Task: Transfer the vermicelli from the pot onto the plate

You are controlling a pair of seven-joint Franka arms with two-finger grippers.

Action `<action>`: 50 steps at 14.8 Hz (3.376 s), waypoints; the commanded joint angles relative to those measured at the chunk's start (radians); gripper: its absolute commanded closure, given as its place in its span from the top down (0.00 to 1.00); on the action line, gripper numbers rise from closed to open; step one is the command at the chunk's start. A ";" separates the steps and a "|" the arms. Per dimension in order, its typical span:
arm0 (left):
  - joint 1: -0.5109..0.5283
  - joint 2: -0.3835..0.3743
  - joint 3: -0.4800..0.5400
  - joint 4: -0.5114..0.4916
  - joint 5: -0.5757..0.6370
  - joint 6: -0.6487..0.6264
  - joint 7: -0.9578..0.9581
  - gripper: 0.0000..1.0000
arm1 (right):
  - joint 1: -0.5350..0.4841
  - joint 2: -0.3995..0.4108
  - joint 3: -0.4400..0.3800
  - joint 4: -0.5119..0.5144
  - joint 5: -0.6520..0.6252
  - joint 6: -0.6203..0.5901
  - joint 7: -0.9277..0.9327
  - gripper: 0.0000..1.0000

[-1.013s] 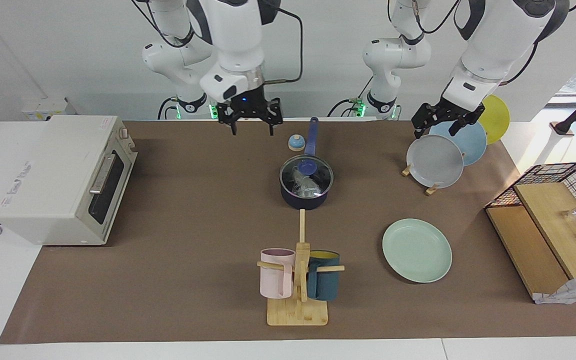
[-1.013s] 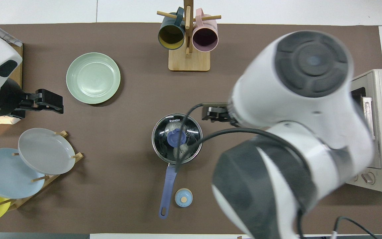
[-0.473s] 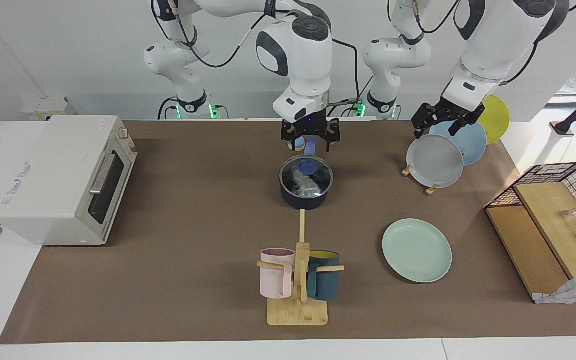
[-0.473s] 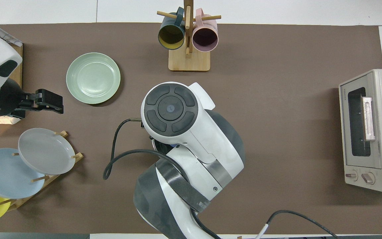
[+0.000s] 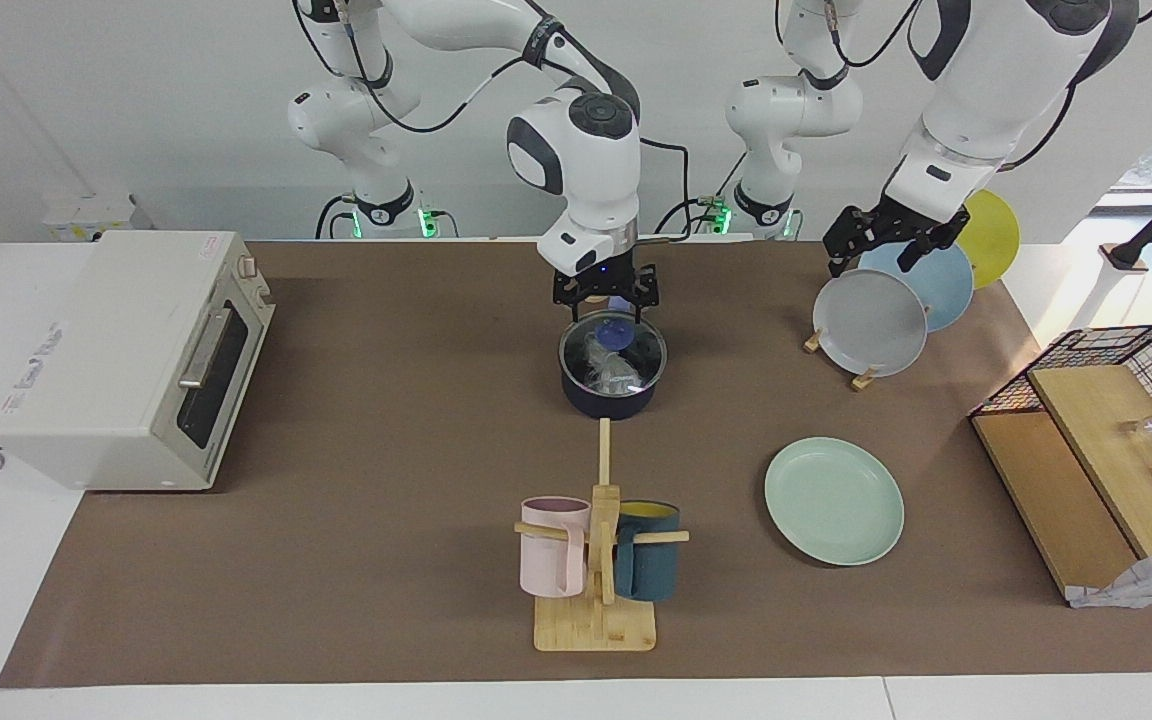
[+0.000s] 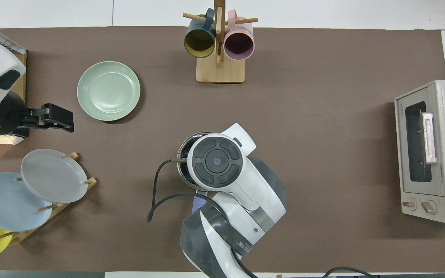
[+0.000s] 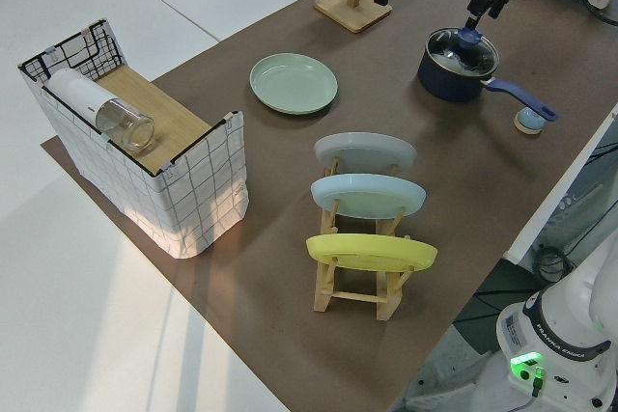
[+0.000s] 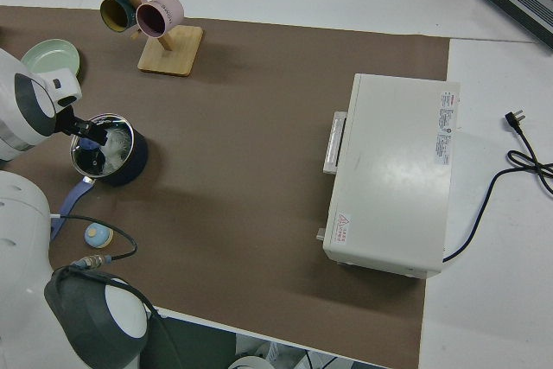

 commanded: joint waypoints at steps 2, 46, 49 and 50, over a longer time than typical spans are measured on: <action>0.015 -0.020 -0.007 -0.015 -0.017 0.004 0.009 1.00 | 0.037 -0.016 0.000 -0.077 -0.054 0.052 -0.016 1.00; 0.015 -0.018 -0.007 -0.015 -0.019 0.004 0.009 1.00 | 0.014 0.060 0.000 0.029 -0.088 0.090 -0.043 0.59; 0.015 -0.018 -0.007 -0.015 -0.017 0.004 0.009 1.00 | 0.013 0.072 0.000 0.126 -0.106 -0.020 -0.054 0.59; 0.015 -0.018 -0.007 -0.015 -0.019 0.004 0.009 1.00 | 0.010 0.072 -0.003 0.155 -0.106 -0.057 -0.068 0.59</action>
